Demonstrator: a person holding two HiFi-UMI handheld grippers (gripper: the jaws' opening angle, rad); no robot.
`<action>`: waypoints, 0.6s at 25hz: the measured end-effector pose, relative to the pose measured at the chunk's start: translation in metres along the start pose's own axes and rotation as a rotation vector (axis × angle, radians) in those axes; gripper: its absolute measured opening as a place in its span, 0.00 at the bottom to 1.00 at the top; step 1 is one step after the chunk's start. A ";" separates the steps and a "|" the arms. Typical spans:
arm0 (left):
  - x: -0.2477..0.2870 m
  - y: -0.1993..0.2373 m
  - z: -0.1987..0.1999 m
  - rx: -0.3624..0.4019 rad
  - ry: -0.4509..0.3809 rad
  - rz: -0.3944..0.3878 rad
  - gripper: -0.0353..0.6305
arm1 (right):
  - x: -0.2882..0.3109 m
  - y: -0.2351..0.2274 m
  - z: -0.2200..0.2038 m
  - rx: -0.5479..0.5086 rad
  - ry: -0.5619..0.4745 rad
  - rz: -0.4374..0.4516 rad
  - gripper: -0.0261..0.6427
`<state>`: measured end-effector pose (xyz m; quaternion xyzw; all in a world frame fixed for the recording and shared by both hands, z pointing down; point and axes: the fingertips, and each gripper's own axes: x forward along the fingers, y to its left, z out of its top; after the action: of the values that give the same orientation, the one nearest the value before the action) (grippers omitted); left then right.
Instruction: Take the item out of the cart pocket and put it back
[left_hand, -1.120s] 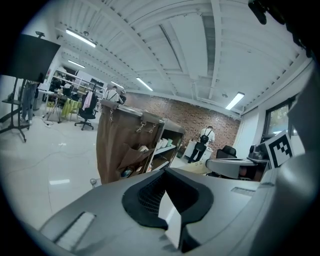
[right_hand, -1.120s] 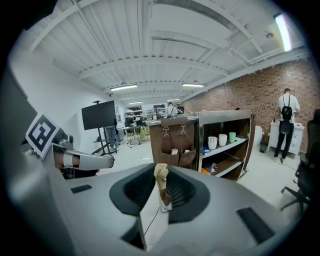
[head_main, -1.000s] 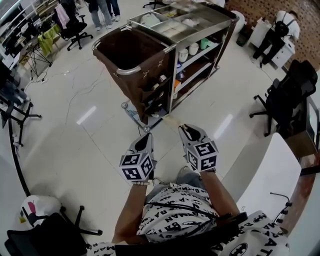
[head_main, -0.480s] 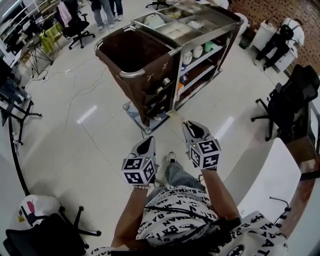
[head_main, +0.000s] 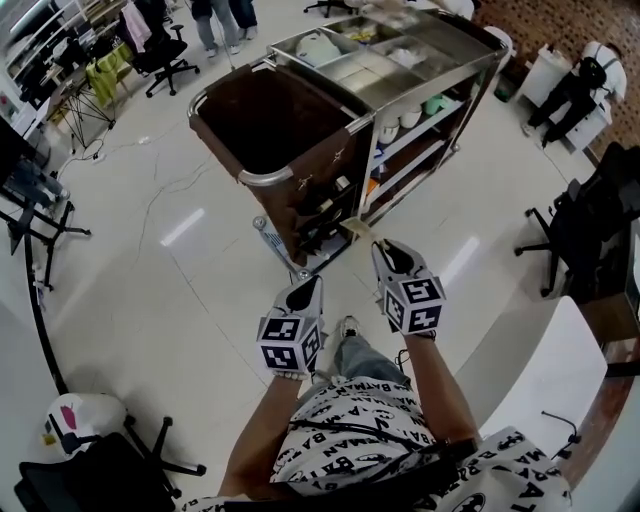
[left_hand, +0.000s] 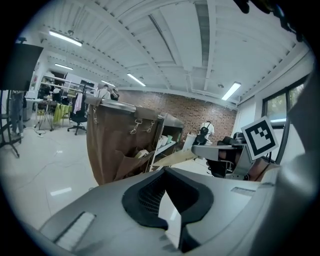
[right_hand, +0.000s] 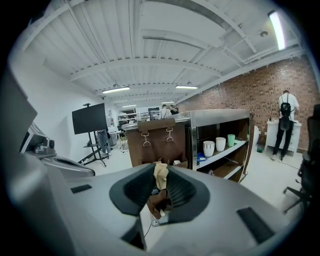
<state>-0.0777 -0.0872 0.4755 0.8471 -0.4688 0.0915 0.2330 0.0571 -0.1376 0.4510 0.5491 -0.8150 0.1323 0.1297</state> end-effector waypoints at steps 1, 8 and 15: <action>0.008 0.000 0.002 0.003 0.007 -0.002 0.06 | 0.006 -0.005 0.001 0.004 0.002 -0.001 0.16; 0.060 0.001 0.004 0.021 0.068 -0.020 0.06 | 0.056 -0.037 -0.009 0.024 0.037 0.006 0.16; 0.106 0.006 0.009 0.034 0.103 -0.010 0.06 | 0.118 -0.059 -0.029 0.029 0.096 0.048 0.16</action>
<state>-0.0258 -0.1739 0.5093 0.8475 -0.4502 0.1417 0.2430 0.0707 -0.2505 0.5244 0.5242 -0.8188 0.1734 0.1574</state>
